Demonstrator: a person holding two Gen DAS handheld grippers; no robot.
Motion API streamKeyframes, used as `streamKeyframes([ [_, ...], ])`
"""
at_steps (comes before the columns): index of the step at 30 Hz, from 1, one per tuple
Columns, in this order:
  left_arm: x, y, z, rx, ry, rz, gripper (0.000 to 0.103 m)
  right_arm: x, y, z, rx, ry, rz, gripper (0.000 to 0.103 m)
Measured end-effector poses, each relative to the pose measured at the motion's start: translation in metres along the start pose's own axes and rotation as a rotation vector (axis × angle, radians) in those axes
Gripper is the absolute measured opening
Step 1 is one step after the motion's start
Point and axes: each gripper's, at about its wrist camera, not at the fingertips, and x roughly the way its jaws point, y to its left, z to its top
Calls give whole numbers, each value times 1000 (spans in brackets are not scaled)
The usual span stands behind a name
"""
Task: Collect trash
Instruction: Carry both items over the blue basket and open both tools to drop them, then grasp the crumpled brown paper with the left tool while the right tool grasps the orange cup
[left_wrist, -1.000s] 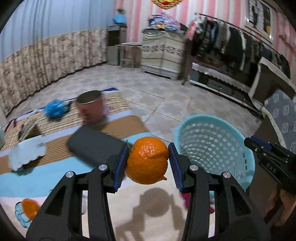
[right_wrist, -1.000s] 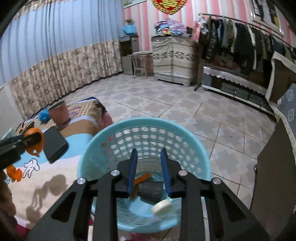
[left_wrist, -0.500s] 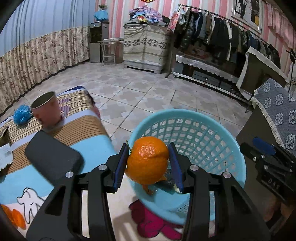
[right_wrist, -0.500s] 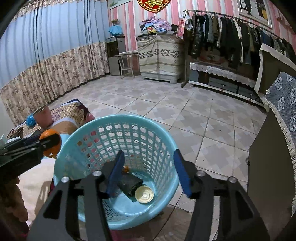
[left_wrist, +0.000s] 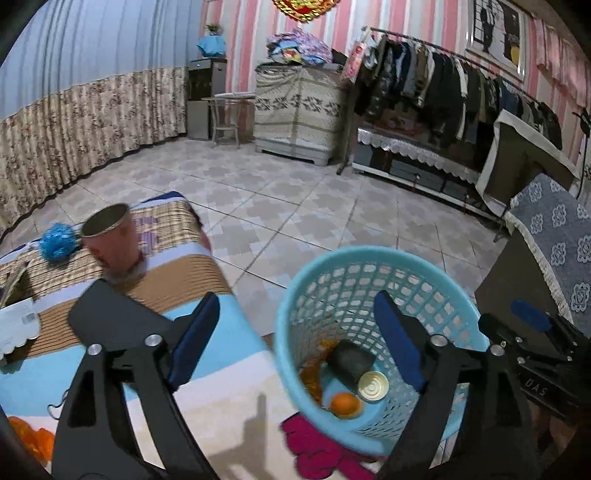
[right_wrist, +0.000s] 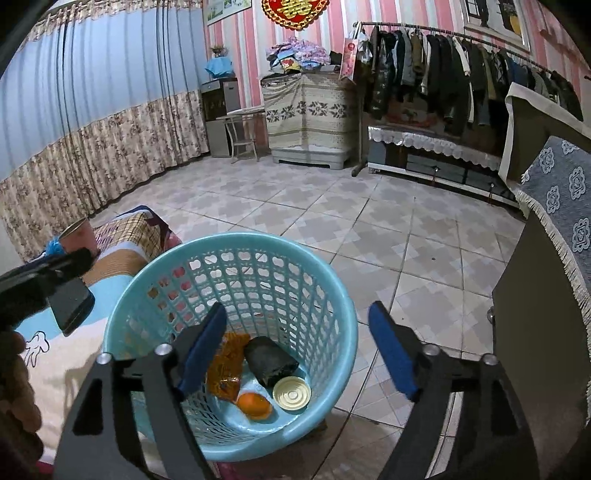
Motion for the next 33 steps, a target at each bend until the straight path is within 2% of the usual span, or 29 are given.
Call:
streamKeyframes([
  [2, -10, 9, -2, -8, -15, 24, 89, -1, 5, -1, 0, -4, 4, 86],
  [9, -61, 65, -16, -62, -34, 113, 94, -15, 43, 0, -11, -17, 52, 90],
  [14, -110, 118, -32, -122, -62, 193, 96, -36, 92, -1, -46, -39, 127, 90],
  [17, -143, 152, -47, -151, -72, 267, 98, -49, 123, -5, -77, -46, 172, 90],
  [23, -183, 198, -83, -186, -49, 371, 98, -69, 189, -26, -145, -12, 263, 90],
  [26, -193, 216, -107, -218, -23, 398, 98, -76, 217, -42, -162, 12, 293, 91],
  [29, -195, 230, -128, -245, 6, 416, 98, -81, 238, -60, -197, 18, 282, 91],
  [33, -194, 239, -148, -284, 17, 396, 98, -81, 254, -81, -241, 10, 267, 91],
])
